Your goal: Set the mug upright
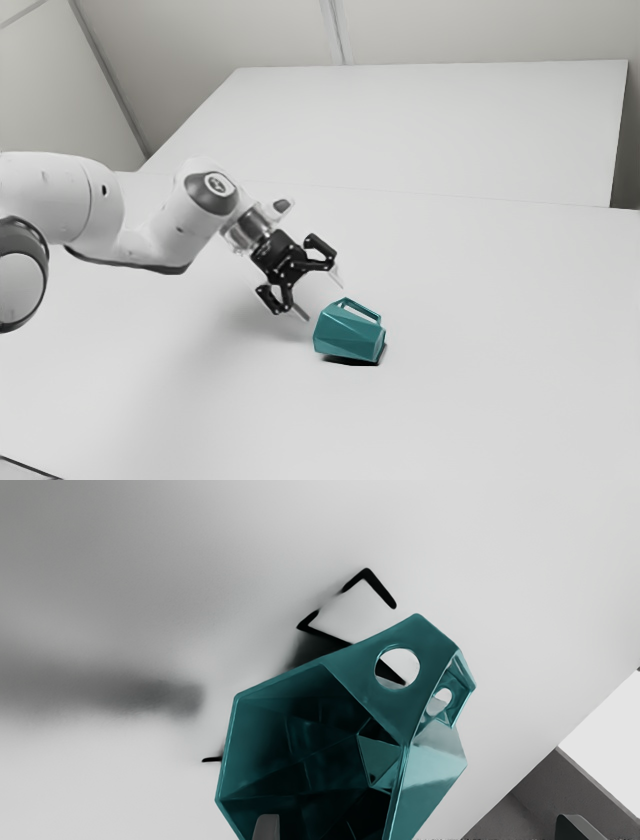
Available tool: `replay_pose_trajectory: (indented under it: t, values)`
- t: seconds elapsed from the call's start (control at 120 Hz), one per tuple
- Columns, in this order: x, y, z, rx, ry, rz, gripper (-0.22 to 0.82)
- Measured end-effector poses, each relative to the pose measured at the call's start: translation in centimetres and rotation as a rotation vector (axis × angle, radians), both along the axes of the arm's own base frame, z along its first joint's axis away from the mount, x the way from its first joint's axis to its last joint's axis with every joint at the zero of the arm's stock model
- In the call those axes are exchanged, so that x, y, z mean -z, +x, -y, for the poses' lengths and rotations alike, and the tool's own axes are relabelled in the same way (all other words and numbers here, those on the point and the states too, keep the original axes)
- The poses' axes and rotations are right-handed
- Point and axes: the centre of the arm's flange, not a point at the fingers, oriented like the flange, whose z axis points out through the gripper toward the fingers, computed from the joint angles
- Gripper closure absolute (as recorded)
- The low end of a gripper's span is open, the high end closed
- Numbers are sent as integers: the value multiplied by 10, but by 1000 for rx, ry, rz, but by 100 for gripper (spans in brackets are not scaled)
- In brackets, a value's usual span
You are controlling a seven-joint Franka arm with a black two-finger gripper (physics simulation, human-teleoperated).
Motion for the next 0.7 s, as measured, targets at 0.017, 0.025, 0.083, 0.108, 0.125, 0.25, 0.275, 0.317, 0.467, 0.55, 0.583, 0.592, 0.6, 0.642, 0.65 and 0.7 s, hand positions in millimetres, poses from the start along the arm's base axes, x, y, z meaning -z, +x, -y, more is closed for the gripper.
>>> replay_pose_trajectory:
  t: [0.017, 0.025, 0.083, 0.108, 0.125, 0.25, 0.275, 0.317, 0.467, 0.55, 0.583, 0.592, 0.6, 0.642, 0.65, 0.7]
  values:
    - [2, 0, 1, -3, -4, -6, 0]
    - [3, 0, 2, -5, -5, -8, 0]
    - [8, -1, 9, -12, -19, -23, 0]
    - [10, -1, 11, -17, -24, -30, 0]
    - [12, -1, 13, -21, -29, -33, 0]
    - [23, 0, 20, -56, -58, -63, 0]
    - [25, 0, 20, -63, -63, -68, 0]
    - [27, 1, 21, -73, -68, -73, 0]
    - [28, 3, 24, -94, -80, -81, 21]
    - [27, 4, 24, -98, -80, -80, 43]
    - [26, 4, 24, -100, -80, -79, 50]
    - [26, 4, 24, -100, -80, -79, 51]
    - [26, 4, 25, -100, -80, -79, 52]
    - [25, 5, 25, -102, -80, -78, 58]
    - [24, 5, 25, -102, -80, -78, 59]
    - [23, 6, 26, -103, -80, -75, 64]
